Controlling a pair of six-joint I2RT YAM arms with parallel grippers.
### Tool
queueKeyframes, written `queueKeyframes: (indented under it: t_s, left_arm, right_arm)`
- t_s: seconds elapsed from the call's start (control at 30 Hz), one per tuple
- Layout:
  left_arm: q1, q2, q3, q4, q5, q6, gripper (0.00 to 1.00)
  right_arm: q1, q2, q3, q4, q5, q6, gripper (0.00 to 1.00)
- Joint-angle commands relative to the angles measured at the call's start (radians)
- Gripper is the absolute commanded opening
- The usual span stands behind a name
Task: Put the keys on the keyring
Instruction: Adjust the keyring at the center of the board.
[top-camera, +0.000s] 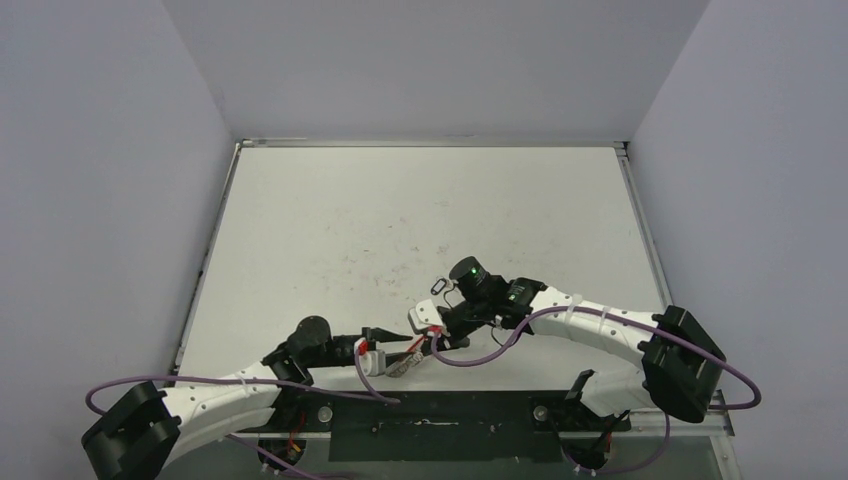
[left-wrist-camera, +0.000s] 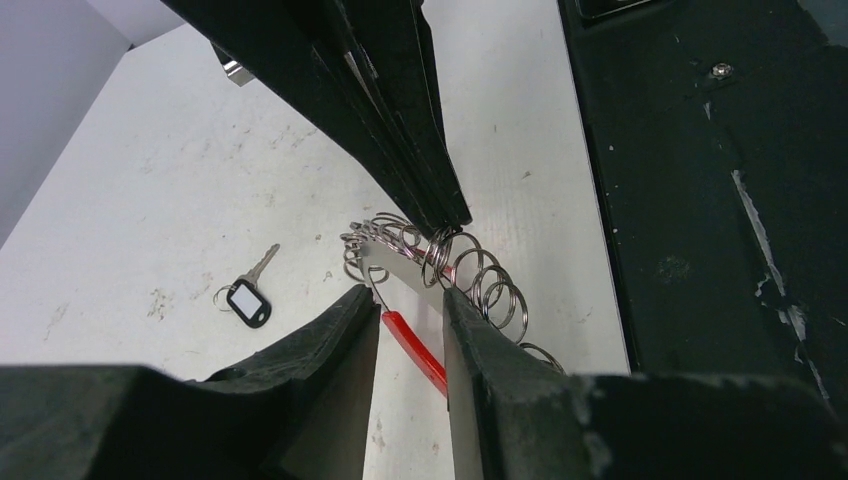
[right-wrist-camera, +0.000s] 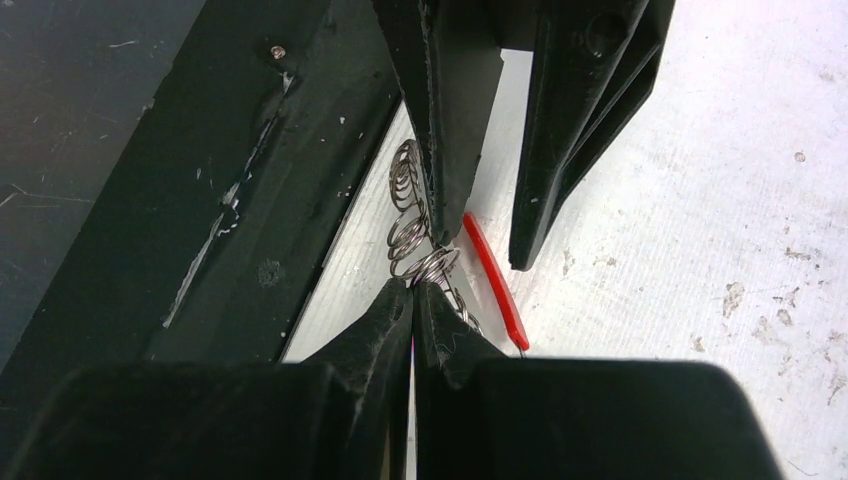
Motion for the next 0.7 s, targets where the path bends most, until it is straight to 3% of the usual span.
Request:
queueKeyframes:
  t_s: [0.0,0.2,0.57,0.67]
  left_arm:
    - [-0.015,0.017,0.044,0.101,-0.017,0.002,0.27]
    - [-0.021,0.016,0.047,0.106,-0.027,0.011,0.19]
    - [-0.034,0.039,0.050,0.131,-0.009,0.011,0.17]
    - [-0.036,0.051,0.053,0.126,-0.004,0.012,0.10]
  right_arm:
    - [-0.003,0.010,0.056,0.062,-0.067,0.001,0.00]
    - [-0.002,0.020,0.064,0.062,-0.068,-0.001,0.00]
    - [-0.003,0.029,0.070,0.059,-0.061,-0.007,0.00]
    - [-0.003,0.025,0.071,0.059,-0.051,-0.005,0.00]
